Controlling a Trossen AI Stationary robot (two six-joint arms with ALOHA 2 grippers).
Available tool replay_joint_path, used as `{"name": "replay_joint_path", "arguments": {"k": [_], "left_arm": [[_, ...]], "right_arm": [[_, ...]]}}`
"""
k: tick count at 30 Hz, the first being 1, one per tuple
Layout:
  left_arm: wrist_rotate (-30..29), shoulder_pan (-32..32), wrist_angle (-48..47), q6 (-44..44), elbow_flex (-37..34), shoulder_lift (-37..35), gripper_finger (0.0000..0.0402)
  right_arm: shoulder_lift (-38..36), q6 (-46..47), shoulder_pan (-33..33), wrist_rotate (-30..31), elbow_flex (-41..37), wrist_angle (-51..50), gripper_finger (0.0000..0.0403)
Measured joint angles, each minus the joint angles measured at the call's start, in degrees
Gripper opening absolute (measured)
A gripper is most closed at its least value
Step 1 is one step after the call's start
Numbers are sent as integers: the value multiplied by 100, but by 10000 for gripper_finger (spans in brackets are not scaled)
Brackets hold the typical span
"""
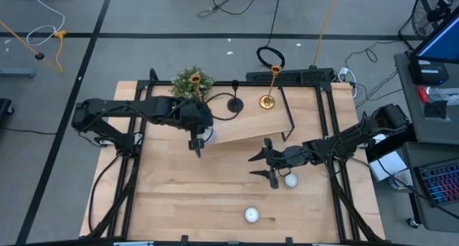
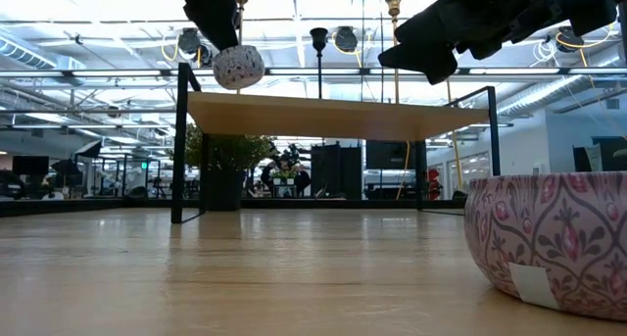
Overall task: Pick & Place candle stick holders
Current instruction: Put the red scented candle on the shelf, then put the pink scented candle on the shelf
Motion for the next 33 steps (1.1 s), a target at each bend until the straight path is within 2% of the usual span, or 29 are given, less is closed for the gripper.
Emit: {"name": "replay_joint_path", "arguments": {"k": [6,11,33], "left_arm": [[-45,8,-17,-23,-2,34,10],[-306,42,-57,-30,-2,27,6],[-297,108,-212,-83,-7,27,21]], "right_arm": [[0,2,1,0,0,-2,212],[0,2,0,0,0,-2,212],[0,2,1,-16,0,-2,212]]}}
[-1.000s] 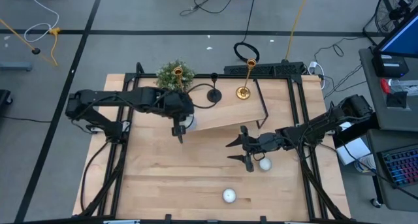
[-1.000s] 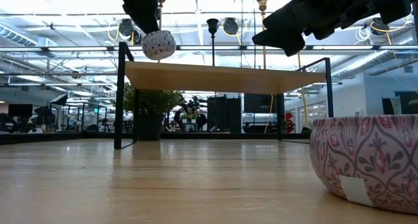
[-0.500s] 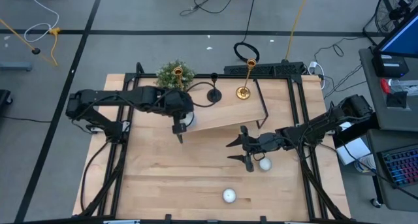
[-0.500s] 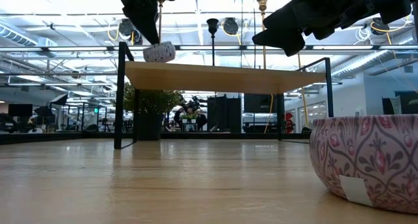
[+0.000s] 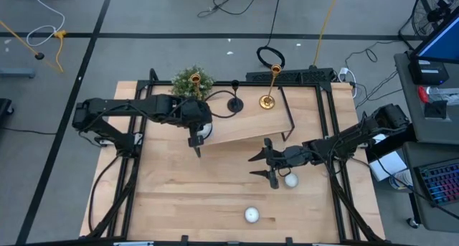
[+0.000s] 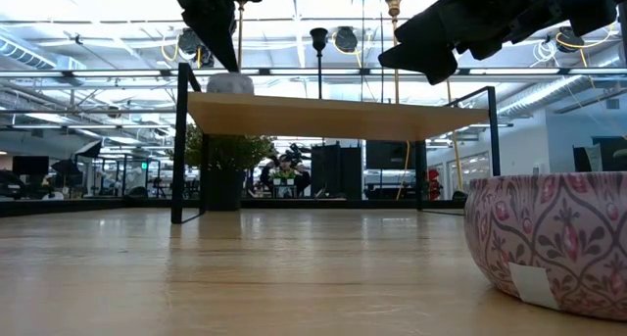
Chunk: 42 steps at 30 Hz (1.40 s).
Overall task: Pick & Place candle stick holders
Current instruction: Put the pink scented candle on the shelf
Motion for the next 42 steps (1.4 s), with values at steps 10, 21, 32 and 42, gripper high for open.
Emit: {"name": "replay_joint_path", "arguments": {"k": [10,21,32,42], "left_arm": [[-4,-258,65,429,-2,0,22],[-144,-1037,366,1060,-10,-296,83],[-459,-1859,168,497,-4,-1282,94],[-463,-2635,615,225,-907,-1805,93]], "right_arm": [[0,-485,-45,-328,0,504,212],[314,-300,358,-470,32,928,212],[363,25,496,-469,1057,-930,212],[300,1401,595,-475,1302,-3316,212]]}}
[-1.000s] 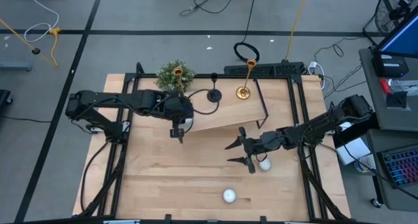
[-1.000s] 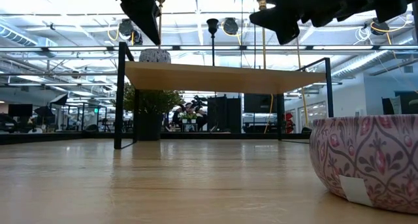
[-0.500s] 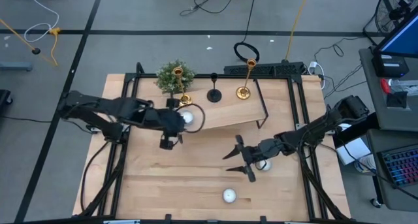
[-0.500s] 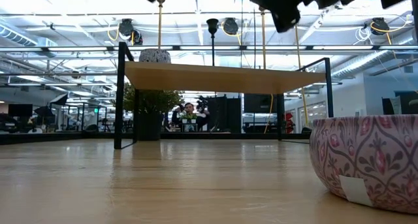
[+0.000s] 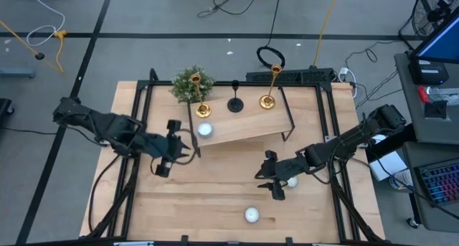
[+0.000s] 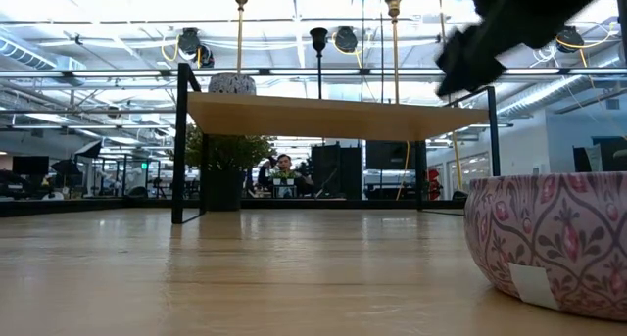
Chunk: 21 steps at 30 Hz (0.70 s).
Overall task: Pick & Place candle stick holders
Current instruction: Put the pink scented candle on the shelf
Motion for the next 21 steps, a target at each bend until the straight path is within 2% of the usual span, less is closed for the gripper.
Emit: {"name": "replay_joint_path", "arguments": {"k": [4,7,10,14,17,21], "left_arm": [[1,-200,900,-27,-855,-124,93],[2,-316,1788,-107,-1432,-151,93],[2,-438,2463,-152,-1918,-155,93],[8,-579,3093,-471,-2427,-153,93],[-50,-656,3485,-766,-2690,-153,93],[-334,-750,3603,-859,-2910,-156,93]], "right_arm": [[2,312,14,10,0,-208,212],[3,37,31,-50,-1,101,212],[99,-364,58,-377,-150,911,212],[397,-197,127,-912,-497,2103,212],[719,-68,249,-940,-565,2434,210],[1117,77,358,-1343,-537,2947,200]]}}
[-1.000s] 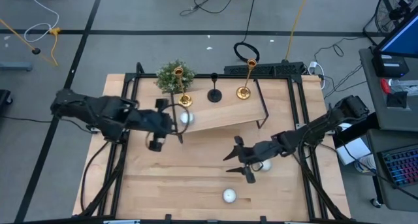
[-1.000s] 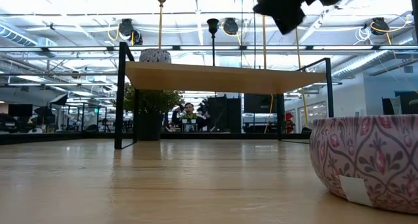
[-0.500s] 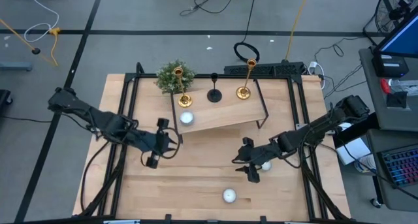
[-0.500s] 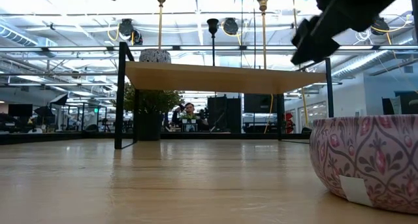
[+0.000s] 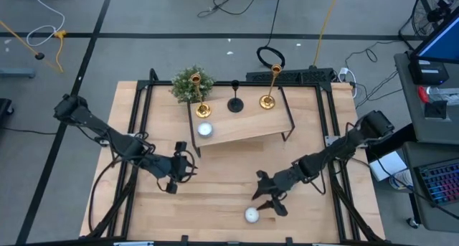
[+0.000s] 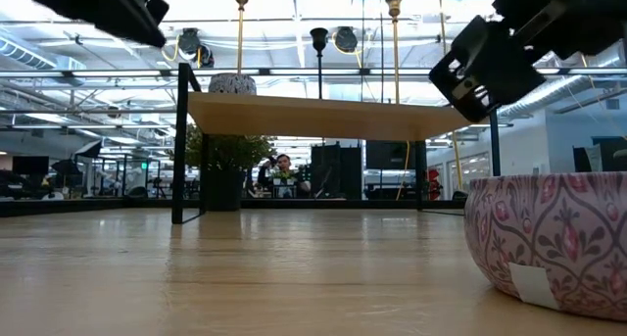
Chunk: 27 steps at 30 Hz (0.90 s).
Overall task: Pick & Place candle stick holders
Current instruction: Put the pink scented candle on the shelf
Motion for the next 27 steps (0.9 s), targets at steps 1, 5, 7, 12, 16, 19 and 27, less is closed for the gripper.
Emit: {"name": "replay_joint_path", "arguments": {"k": [1,5,7,12,16,19,27], "left_arm": [[-88,-14,-5,51,-64,-1,93],[-105,7,149,-89,-359,-39,93],[-65,8,518,-277,-577,-39,93],[-57,-43,1513,-189,-1114,-37,93],[-62,-18,1741,-297,-1221,-37,93],[-42,-27,1747,-347,-1221,-37,93],[-46,-23,1743,-452,-1221,-37,93]], "right_arm": [[80,69,2,-15,37,33,197],[358,176,17,15,108,17,192],[499,176,28,9,108,10,193],[972,371,21,51,108,238,193],[1239,534,27,71,108,486,187],[1300,429,26,194,108,344,179],[1264,-6,13,313,108,199,113]]}}
